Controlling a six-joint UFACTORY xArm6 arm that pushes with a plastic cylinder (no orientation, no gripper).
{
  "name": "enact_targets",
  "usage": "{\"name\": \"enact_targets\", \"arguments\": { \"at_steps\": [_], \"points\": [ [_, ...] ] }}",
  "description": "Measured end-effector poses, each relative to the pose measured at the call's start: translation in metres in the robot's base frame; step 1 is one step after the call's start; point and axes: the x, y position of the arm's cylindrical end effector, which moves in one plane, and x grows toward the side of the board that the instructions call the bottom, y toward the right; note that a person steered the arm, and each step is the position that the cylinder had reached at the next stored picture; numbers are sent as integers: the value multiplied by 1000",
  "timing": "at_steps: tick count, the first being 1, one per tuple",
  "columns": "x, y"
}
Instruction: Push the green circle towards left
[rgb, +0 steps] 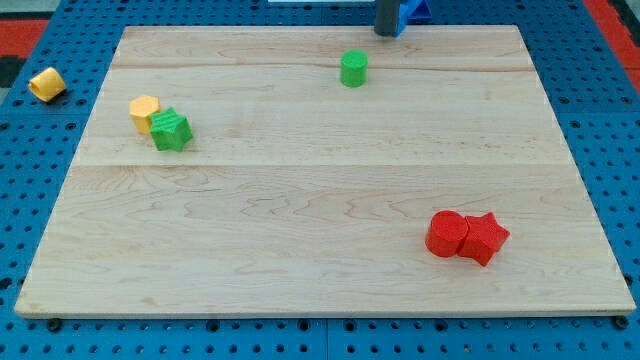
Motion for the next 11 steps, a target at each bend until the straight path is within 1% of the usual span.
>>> {"name": "enact_targets", "arguments": {
  "at_steps": [1, 2, 3, 4, 5, 6, 7, 9, 10, 11],
  "points": [
    [3, 1],
    [1, 20],
    [10, 34],
    [24, 88],
    [63, 101],
    [87, 79],
    [87, 51],
    [87, 50],
    [87, 35],
    [87, 5]
  ]
}}
